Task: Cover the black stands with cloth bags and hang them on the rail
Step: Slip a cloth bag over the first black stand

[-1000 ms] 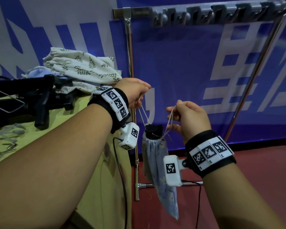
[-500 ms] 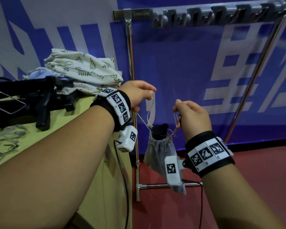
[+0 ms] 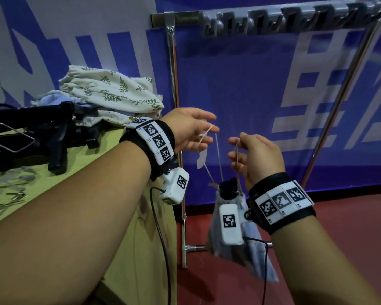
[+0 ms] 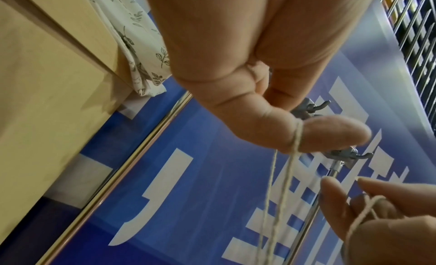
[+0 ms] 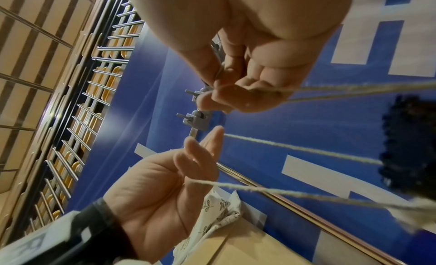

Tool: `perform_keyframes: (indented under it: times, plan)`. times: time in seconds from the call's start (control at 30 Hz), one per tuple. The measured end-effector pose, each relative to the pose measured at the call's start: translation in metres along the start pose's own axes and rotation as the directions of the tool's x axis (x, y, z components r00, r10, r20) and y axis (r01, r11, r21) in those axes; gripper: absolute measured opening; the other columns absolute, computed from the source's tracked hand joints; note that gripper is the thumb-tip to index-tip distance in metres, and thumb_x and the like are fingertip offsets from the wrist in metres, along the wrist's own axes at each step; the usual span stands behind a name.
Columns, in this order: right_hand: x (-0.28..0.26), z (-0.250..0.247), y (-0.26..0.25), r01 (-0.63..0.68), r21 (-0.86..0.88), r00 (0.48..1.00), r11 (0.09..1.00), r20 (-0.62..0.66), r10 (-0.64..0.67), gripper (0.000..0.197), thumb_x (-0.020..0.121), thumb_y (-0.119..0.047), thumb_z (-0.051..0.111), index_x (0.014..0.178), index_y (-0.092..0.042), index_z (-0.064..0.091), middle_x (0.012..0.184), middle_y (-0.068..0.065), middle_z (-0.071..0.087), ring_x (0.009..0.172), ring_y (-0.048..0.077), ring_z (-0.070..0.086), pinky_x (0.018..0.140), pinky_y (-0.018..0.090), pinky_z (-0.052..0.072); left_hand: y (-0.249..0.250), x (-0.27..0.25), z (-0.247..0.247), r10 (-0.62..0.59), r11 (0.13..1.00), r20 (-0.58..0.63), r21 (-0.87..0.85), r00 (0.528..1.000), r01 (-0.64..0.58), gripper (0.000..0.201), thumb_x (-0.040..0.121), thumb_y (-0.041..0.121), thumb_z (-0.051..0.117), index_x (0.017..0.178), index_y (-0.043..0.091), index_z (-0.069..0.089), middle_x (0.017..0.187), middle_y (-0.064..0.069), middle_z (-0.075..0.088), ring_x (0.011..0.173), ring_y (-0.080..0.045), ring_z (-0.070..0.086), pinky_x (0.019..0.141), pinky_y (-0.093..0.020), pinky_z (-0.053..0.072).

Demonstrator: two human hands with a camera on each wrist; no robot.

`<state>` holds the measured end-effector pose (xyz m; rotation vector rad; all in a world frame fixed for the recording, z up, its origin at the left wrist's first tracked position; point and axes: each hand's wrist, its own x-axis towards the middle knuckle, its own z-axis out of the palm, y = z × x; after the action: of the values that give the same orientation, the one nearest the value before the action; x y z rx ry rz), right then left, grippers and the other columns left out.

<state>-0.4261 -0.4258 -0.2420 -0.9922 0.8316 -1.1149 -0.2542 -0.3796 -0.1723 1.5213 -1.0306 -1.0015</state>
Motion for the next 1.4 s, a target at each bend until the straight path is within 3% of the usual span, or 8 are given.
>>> perform_keyframes:
  times: [0.27, 0.5, 0.77, 0.9, 1.03, 1.13, 1.27, 1.4]
  plan:
    - [-0.003, 0.004, -0.009, 0.033, 0.124, 0.999, 0.992, 0.018, -0.036, 0.014, 0.101, -0.01, 0.06, 0.093, -0.006, 0.069, 0.098, 0.014, 0.079, 0.054, 0.02, 0.057, 0.05, 0.029, 0.045, -0.006, -0.004, 0.0, -0.019, 0.998, 0.115, -0.062, 0.993, 0.027, 0.05, 0.095, 0.0, 0.071, 0.14, 0.017, 0.058, 0.12, -0.007, 0.076, 0.087, -0.02, 0.077, 0.066, -0.023, 0.064]
    - [-0.01, 0.01, -0.019, 0.043, 0.128, 0.992, 0.991, 0.109, -0.057, 0.01, 0.101, -0.003, 0.057, 0.103, -0.005, 0.067, 0.101, 0.016, 0.078, 0.081, 0.033, 0.077, 0.074, 0.049, 0.067, -0.01, -0.005, 0.006, -0.086, 0.995, 0.158, -0.037, 0.984, 0.093, 0.048, 0.091, 0.009, 0.077, 0.135, 0.006, 0.058, 0.123, -0.023, 0.072, 0.105, -0.034, 0.075, 0.078, -0.038, 0.065]
    - [-0.012, 0.014, -0.014, 0.026, 0.064, 0.991, 0.998, 0.132, -0.035, 0.014, 0.1, -0.001, 0.058, 0.101, -0.012, 0.066, 0.114, 0.019, 0.077, 0.08, 0.039, 0.076, 0.066, 0.048, 0.065, -0.014, -0.003, 0.01, -0.149, 0.98, 0.22, 0.167, 0.964, 0.113, 0.047, 0.086, 0.005, 0.082, 0.129, 0.005, 0.063, 0.123, -0.028, 0.07, 0.113, -0.038, 0.071, 0.095, -0.053, 0.059]
    - [-0.01, 0.013, -0.015, 0.051, 0.047, 0.991, 0.998, 0.122, -0.057, 0.014, 0.098, 0.0, 0.06, 0.1, -0.012, 0.068, 0.101, 0.014, 0.078, 0.075, 0.035, 0.072, 0.071, 0.046, 0.059, -0.011, -0.001, 0.014, -0.17, 0.973, 0.224, 0.194, 0.96, 0.127, 0.034, 0.093, 0.001, 0.066, 0.126, 0.009, 0.066, 0.122, -0.023, 0.072, 0.113, -0.036, 0.072, 0.101, -0.055, 0.056]
    - [-0.013, 0.011, -0.02, 0.07, 0.035, 0.985, 0.997, 0.156, -0.075, 0.014, 0.102, 0.002, 0.056, 0.102, -0.01, 0.064, 0.09, 0.01, 0.076, 0.063, 0.028, 0.072, 0.058, 0.037, 0.059, -0.01, -0.001, 0.02, -0.187, 0.967, 0.219, 0.214, 0.958, 0.14, 0.056, 0.086, -0.013, 0.034, 0.131, 0.005, 0.063, 0.1, -0.014, 0.073, 0.095, -0.033, 0.072, 0.11, -0.055, 0.048]
    - [-0.016, 0.008, -0.025, 0.09, 0.012, 0.98, 0.996, 0.178, -0.091, 0.014, 0.103, 0.001, 0.056, 0.102, -0.01, 0.064, 0.092, 0.011, 0.075, 0.062, 0.026, 0.071, 0.052, 0.031, 0.056, -0.012, 0.001, 0.018, -0.159, 0.941, 0.285, 0.332, 0.945, 0.058, 0.064, 0.086, -0.021, 0.041, 0.137, 0.012, 0.061, 0.106, -0.01, 0.065, 0.096, -0.028, 0.063, 0.094, -0.046, 0.053]
    - [-0.017, 0.005, -0.033, 0.109, 0.011, 0.977, 0.994, 0.184, -0.109, 0.016, 0.102, 0.001, 0.056, 0.1, -0.011, 0.065, 0.1, 0.011, 0.076, 0.057, 0.021, 0.066, 0.052, 0.031, 0.054, -0.014, -0.001, 0.018, -0.11, 0.881, 0.323, 0.469, 0.94, -0.058, 0.034, 0.092, -0.006, 0.066, 0.096, 0.027, 0.071, 0.094, 0.008, 0.071, 0.101, -0.018, 0.065, 0.105, -0.054, 0.054]
    - [-0.018, 0.004, -0.037, 0.098, 0.077, 0.975, 0.992, 0.193, -0.112, 0.016, 0.102, 0.004, 0.055, 0.1, -0.009, 0.065, 0.104, 0.015, 0.075, 0.056, 0.023, 0.065, 0.051, 0.032, 0.053, -0.013, -0.006, 0.024, -0.124, 0.91, 0.386, 0.412, 0.914, -0.051, 0.022, 0.098, -0.001, 0.064, 0.086, 0.018, 0.064, 0.102, -0.006, 0.072, 0.106, -0.018, 0.067, 0.102, -0.043, 0.053]
